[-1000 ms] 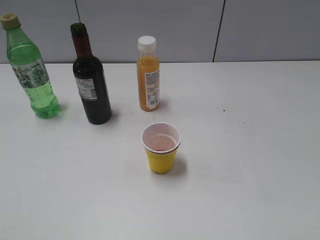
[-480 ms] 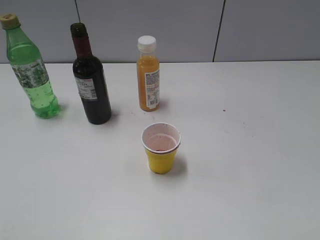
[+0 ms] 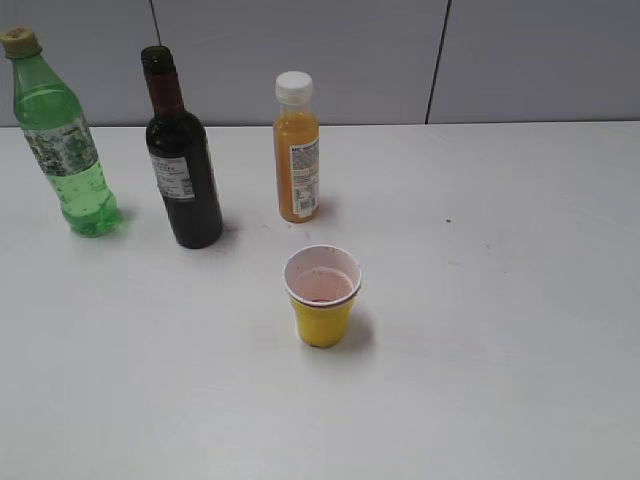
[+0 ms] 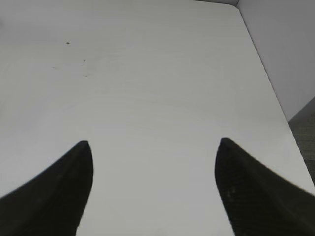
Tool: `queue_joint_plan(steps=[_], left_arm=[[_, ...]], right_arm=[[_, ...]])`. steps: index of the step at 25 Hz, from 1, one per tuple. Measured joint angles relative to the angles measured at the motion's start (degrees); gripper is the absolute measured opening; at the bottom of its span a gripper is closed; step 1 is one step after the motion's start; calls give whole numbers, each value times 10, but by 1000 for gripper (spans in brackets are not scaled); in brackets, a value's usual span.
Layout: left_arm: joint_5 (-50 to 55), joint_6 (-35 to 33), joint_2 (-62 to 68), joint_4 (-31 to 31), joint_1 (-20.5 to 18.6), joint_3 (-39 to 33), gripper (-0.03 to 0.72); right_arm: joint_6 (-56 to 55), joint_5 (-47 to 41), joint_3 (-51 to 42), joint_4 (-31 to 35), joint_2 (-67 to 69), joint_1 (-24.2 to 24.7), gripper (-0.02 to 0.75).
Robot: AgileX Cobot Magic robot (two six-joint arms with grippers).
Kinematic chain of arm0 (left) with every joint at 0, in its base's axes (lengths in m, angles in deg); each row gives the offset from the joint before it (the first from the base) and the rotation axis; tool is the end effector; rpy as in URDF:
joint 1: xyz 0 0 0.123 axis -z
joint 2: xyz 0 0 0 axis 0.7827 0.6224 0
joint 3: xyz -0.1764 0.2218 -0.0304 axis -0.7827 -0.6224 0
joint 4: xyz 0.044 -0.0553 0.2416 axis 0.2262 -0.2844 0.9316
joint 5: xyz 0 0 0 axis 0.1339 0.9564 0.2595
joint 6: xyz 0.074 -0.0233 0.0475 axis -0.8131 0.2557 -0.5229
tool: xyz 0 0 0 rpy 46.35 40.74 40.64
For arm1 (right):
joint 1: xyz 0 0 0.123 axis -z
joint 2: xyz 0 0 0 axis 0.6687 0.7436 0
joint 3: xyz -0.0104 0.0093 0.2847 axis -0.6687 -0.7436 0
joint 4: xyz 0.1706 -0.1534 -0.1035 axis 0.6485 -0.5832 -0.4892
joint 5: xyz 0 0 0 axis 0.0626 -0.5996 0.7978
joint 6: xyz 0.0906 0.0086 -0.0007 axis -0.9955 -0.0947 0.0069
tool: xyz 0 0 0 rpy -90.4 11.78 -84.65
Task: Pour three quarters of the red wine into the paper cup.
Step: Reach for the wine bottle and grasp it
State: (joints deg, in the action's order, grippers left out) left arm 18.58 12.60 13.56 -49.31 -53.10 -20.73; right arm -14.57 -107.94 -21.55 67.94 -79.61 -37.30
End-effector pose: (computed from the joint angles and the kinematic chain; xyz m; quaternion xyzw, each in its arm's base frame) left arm -0.0064 -0.0054 0.2797 0.0614 0.8459 0.0196 0.5294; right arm 0.0089 0.0016 0.2612 -0.0438 0.8449 -0.0561 0.5301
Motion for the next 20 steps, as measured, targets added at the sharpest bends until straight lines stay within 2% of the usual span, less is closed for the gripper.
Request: queue_joint_plan(steps=[7, 13, 15, 17, 20], left_arm=[[-22, 0, 0, -1, 0, 9, 426], [-267, 0, 18, 0, 0, 35, 434], [-332, 0, 38, 1, 0, 21, 473], [-393, 0, 62, 0, 0, -6, 551], [-489, 18, 115, 10, 0, -70, 629]], right_arm=[[0, 0, 0, 0, 0, 0, 585], [0, 0, 0, 0, 0, 0, 585], [0, 0, 0, 0, 0, 0, 585], [0, 0, 0, 0, 0, 0, 584], [0, 0, 0, 0, 0, 0, 584]])
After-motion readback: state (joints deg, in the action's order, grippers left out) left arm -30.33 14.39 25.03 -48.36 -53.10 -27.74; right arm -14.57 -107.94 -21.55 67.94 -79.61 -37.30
